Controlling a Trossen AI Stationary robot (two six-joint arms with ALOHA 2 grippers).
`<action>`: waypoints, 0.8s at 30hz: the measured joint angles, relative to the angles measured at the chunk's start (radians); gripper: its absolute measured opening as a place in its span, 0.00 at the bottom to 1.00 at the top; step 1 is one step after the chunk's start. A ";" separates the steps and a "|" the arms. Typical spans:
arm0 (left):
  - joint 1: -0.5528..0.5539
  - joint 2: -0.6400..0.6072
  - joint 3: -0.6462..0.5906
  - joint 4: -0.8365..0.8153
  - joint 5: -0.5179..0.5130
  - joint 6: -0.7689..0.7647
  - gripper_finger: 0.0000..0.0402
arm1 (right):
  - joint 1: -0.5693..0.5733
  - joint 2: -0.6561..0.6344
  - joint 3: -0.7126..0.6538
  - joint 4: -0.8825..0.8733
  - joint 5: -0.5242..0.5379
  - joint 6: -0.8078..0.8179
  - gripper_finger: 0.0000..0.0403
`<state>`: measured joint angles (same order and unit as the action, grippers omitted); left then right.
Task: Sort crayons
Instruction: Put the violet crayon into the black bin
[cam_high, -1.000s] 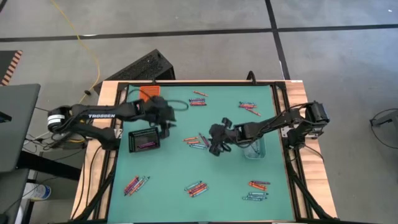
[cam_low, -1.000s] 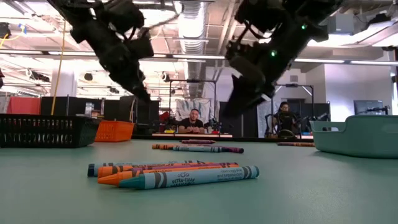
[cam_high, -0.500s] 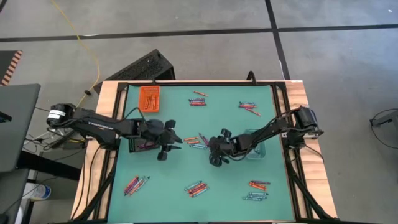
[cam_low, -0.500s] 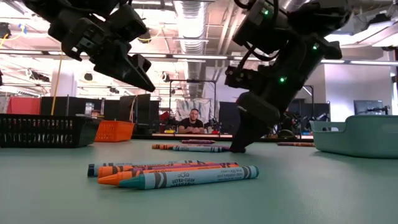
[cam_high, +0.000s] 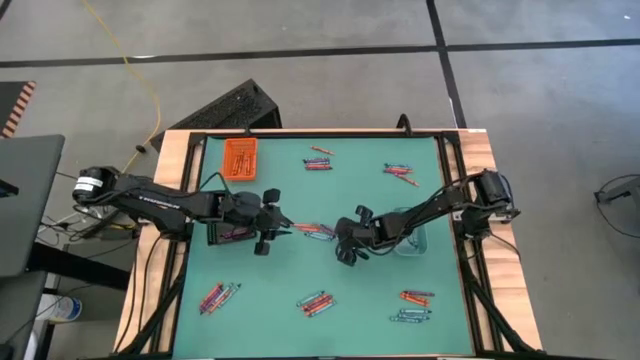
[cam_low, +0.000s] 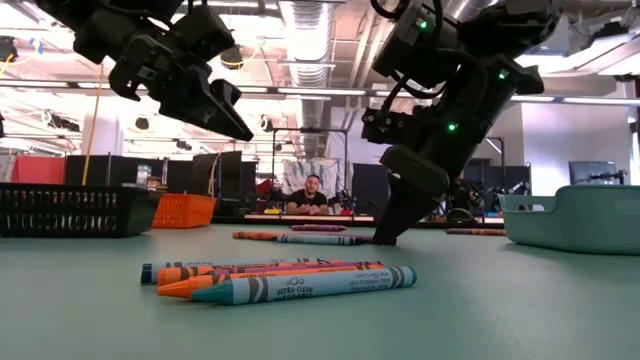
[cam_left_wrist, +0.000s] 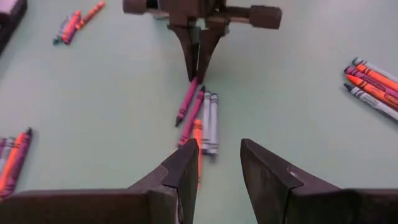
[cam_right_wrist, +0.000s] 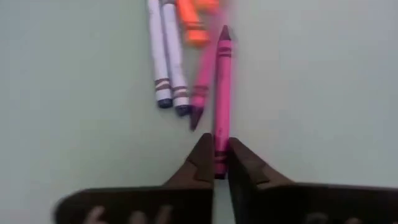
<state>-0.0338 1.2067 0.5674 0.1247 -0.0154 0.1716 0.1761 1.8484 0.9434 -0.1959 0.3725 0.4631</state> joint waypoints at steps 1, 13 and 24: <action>0.000 -0.016 0.000 -0.005 0.000 0.005 0.27 | 0.000 0.000 0.000 -0.001 0.001 0.000 0.02; 0.000 -0.283 -0.199 0.209 0.038 -0.038 0.27 | 0.012 -0.065 -0.011 -0.016 0.135 -0.036 0.01; 0.000 -0.239 -0.522 0.865 0.188 -0.224 0.27 | 0.053 -0.119 -0.006 0.441 0.127 -0.310 0.01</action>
<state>-0.0337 0.9680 0.0453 0.9899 0.1728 -0.0528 0.2290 1.7290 0.9375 0.2450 0.4995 0.1527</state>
